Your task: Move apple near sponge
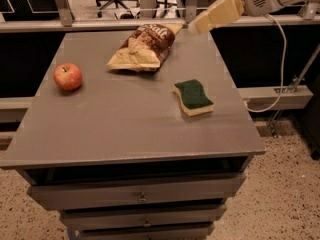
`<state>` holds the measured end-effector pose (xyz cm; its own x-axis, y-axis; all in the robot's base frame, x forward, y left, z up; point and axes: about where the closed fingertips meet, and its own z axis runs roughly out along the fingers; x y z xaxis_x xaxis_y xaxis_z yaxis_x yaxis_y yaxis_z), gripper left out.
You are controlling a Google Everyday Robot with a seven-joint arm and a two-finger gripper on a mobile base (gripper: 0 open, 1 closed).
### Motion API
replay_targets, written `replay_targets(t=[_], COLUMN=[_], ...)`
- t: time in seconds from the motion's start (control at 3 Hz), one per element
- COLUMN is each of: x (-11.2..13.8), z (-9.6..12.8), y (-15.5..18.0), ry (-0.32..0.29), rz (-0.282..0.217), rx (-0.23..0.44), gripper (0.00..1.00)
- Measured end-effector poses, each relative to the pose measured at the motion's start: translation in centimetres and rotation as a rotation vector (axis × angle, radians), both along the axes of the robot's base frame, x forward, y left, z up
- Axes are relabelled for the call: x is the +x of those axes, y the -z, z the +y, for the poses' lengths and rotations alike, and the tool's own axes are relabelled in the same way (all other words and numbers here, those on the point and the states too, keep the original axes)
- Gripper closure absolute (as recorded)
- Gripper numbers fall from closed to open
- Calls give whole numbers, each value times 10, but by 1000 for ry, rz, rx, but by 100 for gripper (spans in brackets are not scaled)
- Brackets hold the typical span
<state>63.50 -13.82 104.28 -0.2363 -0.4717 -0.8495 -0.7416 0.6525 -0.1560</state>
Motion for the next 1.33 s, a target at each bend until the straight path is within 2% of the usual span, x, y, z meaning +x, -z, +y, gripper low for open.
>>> replay_targets(t=[0.33, 0.67, 1.0, 1.33], x=[11, 33, 57, 72], z=[29, 70, 136, 180], y=[-35, -78, -120, -92], ry=[67, 86, 8, -95], rz=[-93, -151, -135, -101], rx=[69, 143, 214, 337], gripper=[0, 0, 0, 0])
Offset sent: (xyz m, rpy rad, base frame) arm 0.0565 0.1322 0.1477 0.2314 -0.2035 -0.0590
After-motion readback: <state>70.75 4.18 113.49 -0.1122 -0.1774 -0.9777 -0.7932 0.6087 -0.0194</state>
